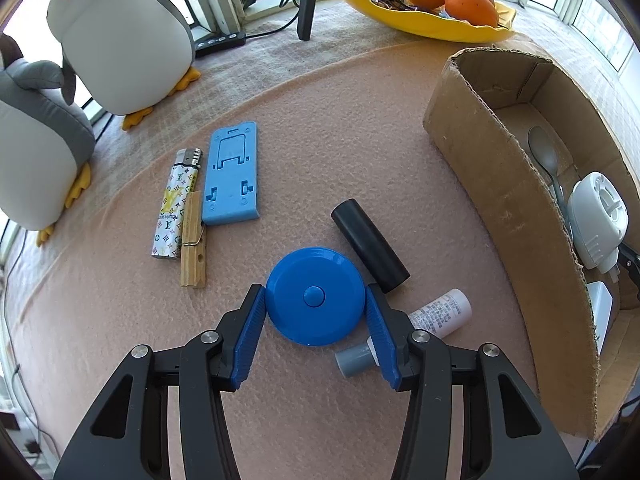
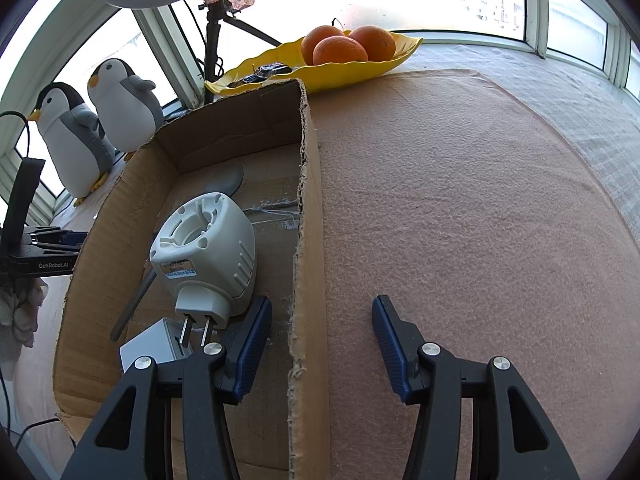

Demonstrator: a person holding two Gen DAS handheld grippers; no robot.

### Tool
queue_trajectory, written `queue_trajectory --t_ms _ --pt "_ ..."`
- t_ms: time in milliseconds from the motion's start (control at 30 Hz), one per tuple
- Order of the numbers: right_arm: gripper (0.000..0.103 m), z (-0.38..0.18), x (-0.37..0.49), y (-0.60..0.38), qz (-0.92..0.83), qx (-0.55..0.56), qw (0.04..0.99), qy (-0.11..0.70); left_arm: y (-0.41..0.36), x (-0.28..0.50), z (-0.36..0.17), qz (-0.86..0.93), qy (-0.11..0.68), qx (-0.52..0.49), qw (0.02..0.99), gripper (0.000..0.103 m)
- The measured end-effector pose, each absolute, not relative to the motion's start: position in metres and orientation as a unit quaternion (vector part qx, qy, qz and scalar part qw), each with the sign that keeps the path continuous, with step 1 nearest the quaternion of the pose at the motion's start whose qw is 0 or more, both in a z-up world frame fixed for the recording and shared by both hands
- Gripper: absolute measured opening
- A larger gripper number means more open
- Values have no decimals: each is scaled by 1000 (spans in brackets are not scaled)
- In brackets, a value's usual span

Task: Organize rigid objects
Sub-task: 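Carry the blue tape measure into the box and open the left gripper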

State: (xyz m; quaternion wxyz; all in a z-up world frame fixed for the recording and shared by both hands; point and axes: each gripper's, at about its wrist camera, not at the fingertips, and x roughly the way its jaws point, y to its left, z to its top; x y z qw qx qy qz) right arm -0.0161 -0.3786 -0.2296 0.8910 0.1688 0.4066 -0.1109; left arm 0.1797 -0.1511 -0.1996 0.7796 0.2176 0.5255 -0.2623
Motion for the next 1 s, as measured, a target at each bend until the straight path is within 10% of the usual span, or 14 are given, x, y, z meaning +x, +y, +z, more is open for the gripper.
queue_trajectory --t_ms 1000 --pt "48 -230 -16 -381 -110 168 891 407 -218 145 -119 -351 456 198 794 49"
